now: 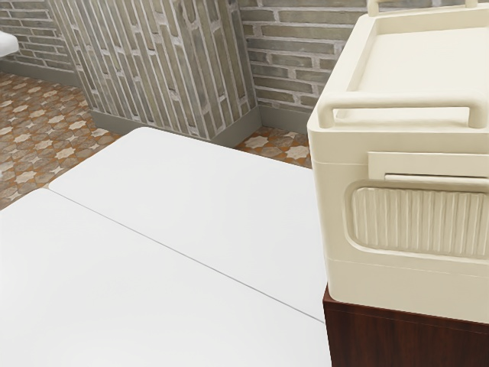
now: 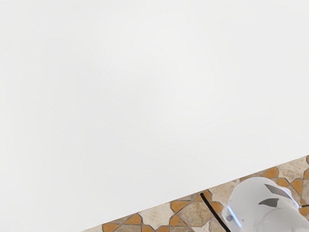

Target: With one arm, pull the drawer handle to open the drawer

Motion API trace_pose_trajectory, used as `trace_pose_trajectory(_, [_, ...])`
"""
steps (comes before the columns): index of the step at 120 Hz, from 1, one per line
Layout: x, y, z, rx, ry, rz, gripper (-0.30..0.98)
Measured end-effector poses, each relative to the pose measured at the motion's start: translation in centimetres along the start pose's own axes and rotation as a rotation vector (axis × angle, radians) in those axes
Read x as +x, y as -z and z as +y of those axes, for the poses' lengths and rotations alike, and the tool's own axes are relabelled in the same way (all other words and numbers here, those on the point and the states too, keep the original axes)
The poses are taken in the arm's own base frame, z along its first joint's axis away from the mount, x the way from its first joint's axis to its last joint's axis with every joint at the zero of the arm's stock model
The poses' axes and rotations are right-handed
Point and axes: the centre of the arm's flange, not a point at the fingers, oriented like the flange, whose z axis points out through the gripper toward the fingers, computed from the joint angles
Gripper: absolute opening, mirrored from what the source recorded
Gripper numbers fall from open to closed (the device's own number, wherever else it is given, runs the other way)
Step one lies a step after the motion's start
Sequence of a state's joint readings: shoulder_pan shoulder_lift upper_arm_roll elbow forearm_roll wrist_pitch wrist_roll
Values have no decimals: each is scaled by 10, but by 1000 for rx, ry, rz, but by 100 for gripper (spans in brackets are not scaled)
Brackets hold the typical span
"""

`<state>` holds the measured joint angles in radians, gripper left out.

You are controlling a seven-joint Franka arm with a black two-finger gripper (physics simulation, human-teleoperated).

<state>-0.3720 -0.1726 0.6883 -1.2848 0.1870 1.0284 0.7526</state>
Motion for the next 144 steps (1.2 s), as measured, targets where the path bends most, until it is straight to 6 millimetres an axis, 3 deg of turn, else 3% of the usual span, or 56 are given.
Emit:
trace_pose_trajectory(21, [6, 14, -13, 107, -250, 99, 69])
trace_pose_trajectory(34, [26, 23, 4, 141, -434, 147, 69])
trace_pose_trajectory(58, [72, 14, 24, 178, -691, 135, 68])
trace_pose_trajectory(81, [112, -3, 44, 212, -907, 132, 68])
trace_pose_trajectory(96, [136, -29, 60, 220, -1049, 137, 68])
trace_pose_trajectory(113, [138, -43, 90, 292, -1179, 143, 69])
trace_pose_trajectory(124, [140, -66, 100, 323, -1243, 154, 69])
trace_pose_trajectory(144, [168, -90, 113, 394, -1341, 175, 69])
